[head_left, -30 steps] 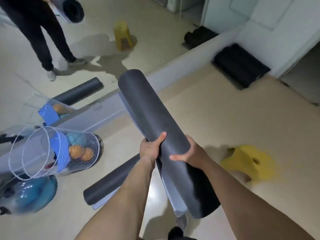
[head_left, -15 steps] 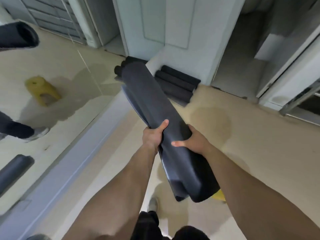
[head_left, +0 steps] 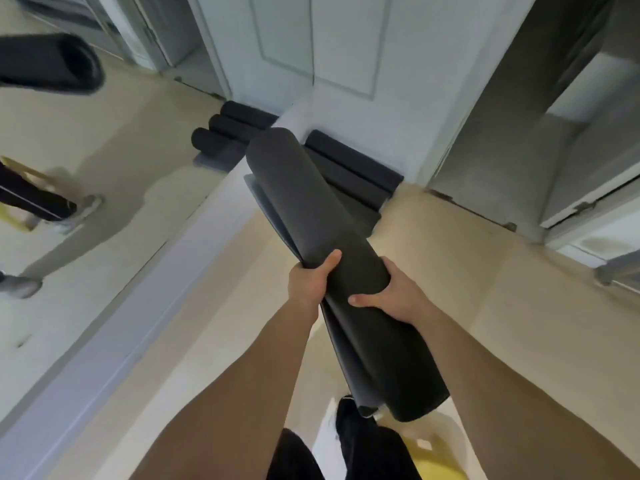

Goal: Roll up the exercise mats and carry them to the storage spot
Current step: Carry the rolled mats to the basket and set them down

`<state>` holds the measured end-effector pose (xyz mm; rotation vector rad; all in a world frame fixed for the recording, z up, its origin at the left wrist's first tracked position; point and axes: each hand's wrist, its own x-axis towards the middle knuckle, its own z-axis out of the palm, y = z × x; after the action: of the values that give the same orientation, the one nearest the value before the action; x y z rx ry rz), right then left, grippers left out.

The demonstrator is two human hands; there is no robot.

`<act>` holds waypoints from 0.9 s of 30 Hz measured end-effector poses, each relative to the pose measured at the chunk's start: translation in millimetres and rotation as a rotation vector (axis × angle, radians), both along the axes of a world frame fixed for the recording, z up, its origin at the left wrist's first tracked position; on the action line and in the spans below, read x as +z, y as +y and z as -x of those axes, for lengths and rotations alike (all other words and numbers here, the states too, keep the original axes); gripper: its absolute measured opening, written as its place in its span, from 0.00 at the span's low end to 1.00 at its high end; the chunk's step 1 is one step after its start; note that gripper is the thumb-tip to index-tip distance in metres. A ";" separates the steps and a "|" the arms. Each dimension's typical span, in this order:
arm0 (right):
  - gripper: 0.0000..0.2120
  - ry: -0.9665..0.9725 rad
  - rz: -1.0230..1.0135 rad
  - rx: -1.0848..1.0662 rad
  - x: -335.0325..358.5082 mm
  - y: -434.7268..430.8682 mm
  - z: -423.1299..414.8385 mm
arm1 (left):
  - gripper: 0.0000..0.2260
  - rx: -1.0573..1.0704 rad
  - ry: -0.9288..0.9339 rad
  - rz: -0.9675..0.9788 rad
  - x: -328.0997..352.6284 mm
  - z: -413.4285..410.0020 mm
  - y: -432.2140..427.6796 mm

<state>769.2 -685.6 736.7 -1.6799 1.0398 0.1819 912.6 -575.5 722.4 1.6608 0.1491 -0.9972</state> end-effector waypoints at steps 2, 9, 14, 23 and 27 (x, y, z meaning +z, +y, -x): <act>0.48 0.046 0.003 0.061 -28.5 -53.1 -27.4 | 0.30 0.049 0.028 -0.027 -33.0 -21.0 -45.4; 0.52 0.190 -0.008 0.265 -180.4 -196.7 -141.7 | 0.32 0.198 0.132 -0.112 -187.0 -108.9 -167.7; 0.56 0.257 0.013 0.376 -326.0 -267.8 -222.6 | 0.28 0.305 0.179 -0.159 -330.3 -175.0 -229.6; 0.49 0.223 0.011 0.467 -603.3 -331.8 -338.7 | 0.23 0.464 0.157 -0.162 -606.2 -276.3 -287.3; 0.57 0.257 0.161 0.524 -688.5 -349.7 -378.7 | 0.20 0.535 0.116 -0.125 -696.5 -310.8 -312.7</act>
<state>1147.9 -1035.2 48.3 -2.0925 0.7907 0.6847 1223.4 -888.2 25.9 1.5539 0.7068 -0.6817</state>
